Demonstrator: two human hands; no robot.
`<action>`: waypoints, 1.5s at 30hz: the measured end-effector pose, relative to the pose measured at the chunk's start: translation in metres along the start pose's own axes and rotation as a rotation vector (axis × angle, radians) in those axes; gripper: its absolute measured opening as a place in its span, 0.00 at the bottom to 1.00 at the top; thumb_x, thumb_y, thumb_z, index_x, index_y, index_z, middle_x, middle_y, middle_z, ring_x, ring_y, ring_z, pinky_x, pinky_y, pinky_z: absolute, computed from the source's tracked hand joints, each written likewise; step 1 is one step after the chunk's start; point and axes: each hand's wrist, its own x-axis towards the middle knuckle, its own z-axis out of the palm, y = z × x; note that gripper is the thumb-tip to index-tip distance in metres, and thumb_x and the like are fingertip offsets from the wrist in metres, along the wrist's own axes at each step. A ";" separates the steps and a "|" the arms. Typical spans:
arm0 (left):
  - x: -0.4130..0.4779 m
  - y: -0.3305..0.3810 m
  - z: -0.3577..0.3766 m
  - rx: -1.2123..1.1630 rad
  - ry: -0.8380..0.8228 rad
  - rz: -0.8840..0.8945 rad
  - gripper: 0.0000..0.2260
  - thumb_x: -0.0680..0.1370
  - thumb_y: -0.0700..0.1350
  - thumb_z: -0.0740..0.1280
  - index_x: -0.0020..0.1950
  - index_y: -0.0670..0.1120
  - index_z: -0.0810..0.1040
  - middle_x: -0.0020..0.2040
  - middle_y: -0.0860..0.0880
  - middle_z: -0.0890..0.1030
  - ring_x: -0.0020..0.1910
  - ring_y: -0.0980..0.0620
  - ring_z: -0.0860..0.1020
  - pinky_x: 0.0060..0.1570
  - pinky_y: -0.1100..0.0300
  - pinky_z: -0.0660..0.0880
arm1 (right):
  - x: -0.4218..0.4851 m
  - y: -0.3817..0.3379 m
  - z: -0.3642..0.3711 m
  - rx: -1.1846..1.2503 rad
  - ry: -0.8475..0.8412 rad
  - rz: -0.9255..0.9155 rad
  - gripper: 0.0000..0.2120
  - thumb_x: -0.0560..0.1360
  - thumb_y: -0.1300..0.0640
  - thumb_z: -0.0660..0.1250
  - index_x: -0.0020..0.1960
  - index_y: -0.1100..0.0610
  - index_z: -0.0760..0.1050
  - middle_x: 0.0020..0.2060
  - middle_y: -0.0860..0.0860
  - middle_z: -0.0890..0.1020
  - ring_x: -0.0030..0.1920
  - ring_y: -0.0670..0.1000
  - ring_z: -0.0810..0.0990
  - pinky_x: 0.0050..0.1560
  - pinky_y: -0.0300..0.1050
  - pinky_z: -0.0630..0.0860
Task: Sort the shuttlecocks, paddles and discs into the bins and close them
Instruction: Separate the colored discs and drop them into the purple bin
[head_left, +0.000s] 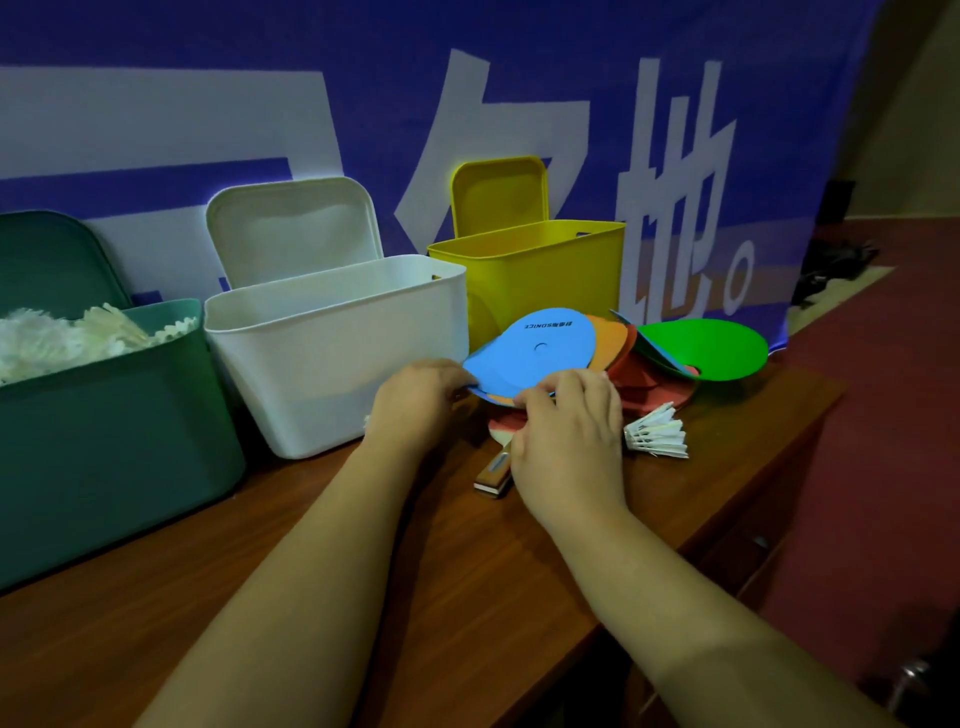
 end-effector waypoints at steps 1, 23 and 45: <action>0.000 -0.002 -0.001 -0.011 0.013 0.023 0.18 0.73 0.60 0.68 0.58 0.56 0.86 0.57 0.54 0.85 0.57 0.47 0.82 0.52 0.52 0.80 | 0.000 0.000 0.000 0.000 -0.003 0.013 0.16 0.74 0.52 0.68 0.61 0.51 0.81 0.60 0.52 0.76 0.70 0.59 0.69 0.82 0.59 0.54; 0.020 0.028 -0.025 -0.270 -0.339 0.158 0.05 0.79 0.53 0.74 0.53 0.56 0.88 0.50 0.58 0.86 0.48 0.61 0.80 0.52 0.63 0.73 | -0.001 0.000 -0.003 0.295 0.132 0.092 0.14 0.75 0.64 0.69 0.59 0.52 0.78 0.56 0.51 0.74 0.62 0.55 0.70 0.64 0.50 0.73; 0.020 0.033 0.003 -0.116 -0.446 0.069 0.21 0.82 0.39 0.60 0.72 0.52 0.79 0.81 0.51 0.67 0.79 0.49 0.64 0.78 0.57 0.58 | -0.001 0.007 0.003 0.282 0.159 0.130 0.16 0.74 0.66 0.67 0.58 0.58 0.86 0.57 0.48 0.79 0.63 0.54 0.71 0.64 0.55 0.76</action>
